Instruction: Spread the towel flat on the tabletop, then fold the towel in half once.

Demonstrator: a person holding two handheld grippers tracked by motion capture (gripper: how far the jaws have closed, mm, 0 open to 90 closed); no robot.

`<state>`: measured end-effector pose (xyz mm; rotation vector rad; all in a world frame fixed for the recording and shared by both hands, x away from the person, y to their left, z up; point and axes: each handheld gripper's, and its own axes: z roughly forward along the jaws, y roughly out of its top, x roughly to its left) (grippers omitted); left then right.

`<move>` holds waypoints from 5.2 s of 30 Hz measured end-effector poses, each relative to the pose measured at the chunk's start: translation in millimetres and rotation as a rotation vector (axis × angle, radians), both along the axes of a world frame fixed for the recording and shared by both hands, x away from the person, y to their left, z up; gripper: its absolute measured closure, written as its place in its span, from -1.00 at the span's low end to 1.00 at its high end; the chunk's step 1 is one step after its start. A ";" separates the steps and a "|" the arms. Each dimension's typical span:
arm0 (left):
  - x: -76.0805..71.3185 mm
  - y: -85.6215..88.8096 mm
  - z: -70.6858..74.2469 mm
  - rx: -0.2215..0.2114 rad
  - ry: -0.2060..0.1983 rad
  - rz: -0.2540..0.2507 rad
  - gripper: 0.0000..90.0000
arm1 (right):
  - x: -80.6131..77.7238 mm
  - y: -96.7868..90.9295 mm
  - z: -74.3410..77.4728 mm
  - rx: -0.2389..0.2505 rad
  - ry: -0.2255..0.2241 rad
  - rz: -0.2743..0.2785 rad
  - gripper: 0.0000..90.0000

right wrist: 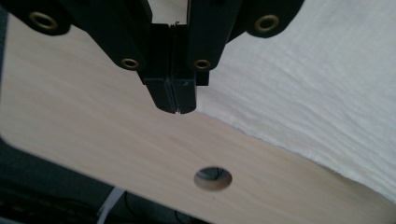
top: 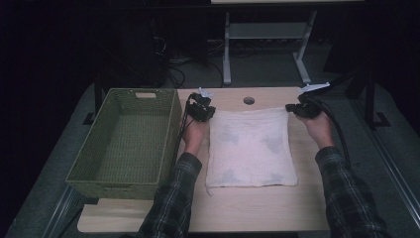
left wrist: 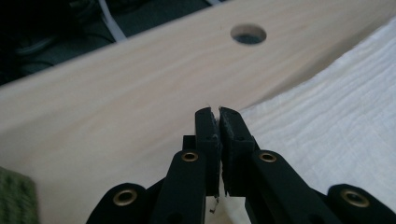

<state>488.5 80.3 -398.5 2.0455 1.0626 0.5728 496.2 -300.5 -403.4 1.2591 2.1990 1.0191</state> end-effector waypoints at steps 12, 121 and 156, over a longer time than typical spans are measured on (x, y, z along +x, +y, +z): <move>-23.4 9.6 27.0 -0.029 -0.045 -0.035 0.92 | -28.8 -1.2 25.2 0.035 -0.085 0.053 0.98; -129.8 16.1 -30.6 0.011 0.104 -0.250 0.20 | -157.6 -6.2 -33.7 0.080 -0.004 0.137 0.47; -78.0 9.5 -65.5 0.061 0.172 -0.167 0.89 | -91.5 9.9 -69.8 0.039 0.117 0.105 0.91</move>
